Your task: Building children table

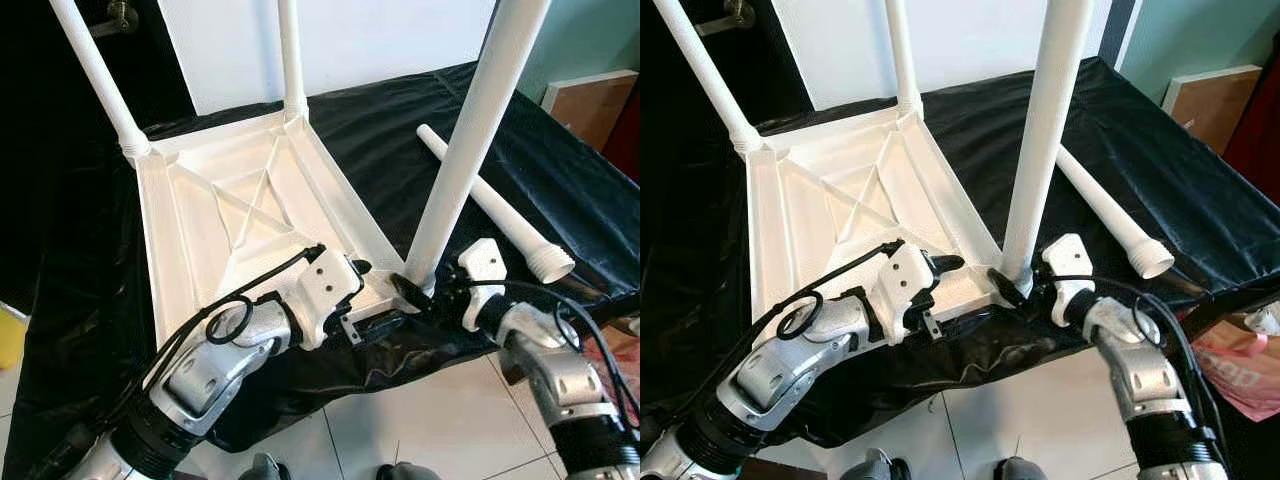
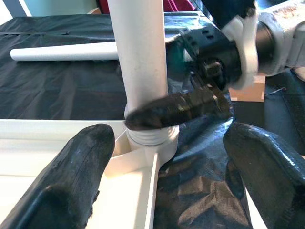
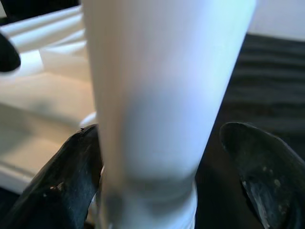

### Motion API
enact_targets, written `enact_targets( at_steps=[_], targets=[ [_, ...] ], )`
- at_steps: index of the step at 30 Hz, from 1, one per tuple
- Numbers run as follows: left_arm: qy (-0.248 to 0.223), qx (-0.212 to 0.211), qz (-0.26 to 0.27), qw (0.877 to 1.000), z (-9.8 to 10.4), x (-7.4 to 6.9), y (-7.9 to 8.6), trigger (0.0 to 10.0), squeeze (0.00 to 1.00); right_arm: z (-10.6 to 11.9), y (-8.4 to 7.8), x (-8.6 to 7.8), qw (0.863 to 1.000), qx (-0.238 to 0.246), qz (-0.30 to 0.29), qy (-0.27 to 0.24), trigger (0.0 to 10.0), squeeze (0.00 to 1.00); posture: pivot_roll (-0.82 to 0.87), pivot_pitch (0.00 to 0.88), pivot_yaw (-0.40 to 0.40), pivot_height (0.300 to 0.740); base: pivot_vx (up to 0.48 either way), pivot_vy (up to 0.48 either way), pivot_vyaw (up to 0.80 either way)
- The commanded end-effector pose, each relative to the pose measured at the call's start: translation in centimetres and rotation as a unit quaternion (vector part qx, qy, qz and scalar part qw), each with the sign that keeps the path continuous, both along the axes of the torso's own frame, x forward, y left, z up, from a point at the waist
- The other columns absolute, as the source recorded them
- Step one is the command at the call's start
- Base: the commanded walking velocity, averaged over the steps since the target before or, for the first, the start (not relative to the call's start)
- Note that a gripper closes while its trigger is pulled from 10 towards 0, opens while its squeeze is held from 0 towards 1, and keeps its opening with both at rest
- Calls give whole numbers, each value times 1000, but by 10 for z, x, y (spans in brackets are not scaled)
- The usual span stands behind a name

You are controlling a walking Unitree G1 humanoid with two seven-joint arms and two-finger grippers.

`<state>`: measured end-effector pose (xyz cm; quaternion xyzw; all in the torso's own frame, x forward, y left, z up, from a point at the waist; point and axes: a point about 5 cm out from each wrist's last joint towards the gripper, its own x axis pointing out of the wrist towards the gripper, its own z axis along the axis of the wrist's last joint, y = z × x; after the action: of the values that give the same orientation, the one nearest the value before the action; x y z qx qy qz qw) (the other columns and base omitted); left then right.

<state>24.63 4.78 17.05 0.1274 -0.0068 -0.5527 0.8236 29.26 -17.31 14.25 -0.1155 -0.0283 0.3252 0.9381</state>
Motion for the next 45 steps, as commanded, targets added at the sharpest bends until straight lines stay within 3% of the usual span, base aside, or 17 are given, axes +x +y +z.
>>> enact_targets(
  at_steps=[1,14,15,16,17,19,28,29,30,36,38,45],
  targets=[
    [16,11,-61,998,-3,-8,-1,10000,0,1,0,4,1000,-2,13,-8,10000,0,-59,72,41,740,0,0,0],
    [13,13,-62,998,-4,-8,-5,10000,0,6,11,18,998,-16,60,-24,10000,0,-51,63,32,740,0,0,0],
    [9,14,-58,998,-4,-7,-5,10000,0,4,11,19,998,-16,64,-19,4000,0,-45,67,30,740,0,0,0],
    [9,14,-58,998,-4,-7,-5,10000,0,4,11,19,998,-16,64,-19,4000,0,-45,67,30,740,0,0,0],
    [7,14,-54,998,-3,-7,-4,10000,0,2,11,20,998,-16,66,-16,471,0,-41,69,28,740,0,0,0],
    [5,15,-51,999,-2,-6,-4,10000,0,-1,10,20,998,-13,62,-4,0,0,-38,75,27,740,0,0,0],
    [5,13,-44,999,-2,-7,-3,10000,0,-13,6,18,999,-7,42,20,275,0,-41,88,32,740,0,0,0],
    [5,12,-43,999,-2,-7,-2,10000,0,-14,4,18,999,-4,34,23,3882,0,-42,90,33,740,0,0,0],
    [5,12,-41,999,-2,-6,-2,10000,0,-16,3,18,999,2,22,27,10000,0,-42,92,34,740,0,0,0],
    [4,11,-40,999,-2,-6,-2,10000,0,-18,3,17,999,20,-3,33,10000,0,-44,96,36,740,0,0,0],
    [5,10,-38,999,-2,-6,-2,10000,0,-23,8,14,997,34,-55,33,10000,0,-47,99,39,740,0,0,0],
    [6,10,-39,999,-2,-6,-2,10000,0,-27,13,13,992,43,-113,36,10000,0,-50,104,43,740,0,0,0]
  ],
)
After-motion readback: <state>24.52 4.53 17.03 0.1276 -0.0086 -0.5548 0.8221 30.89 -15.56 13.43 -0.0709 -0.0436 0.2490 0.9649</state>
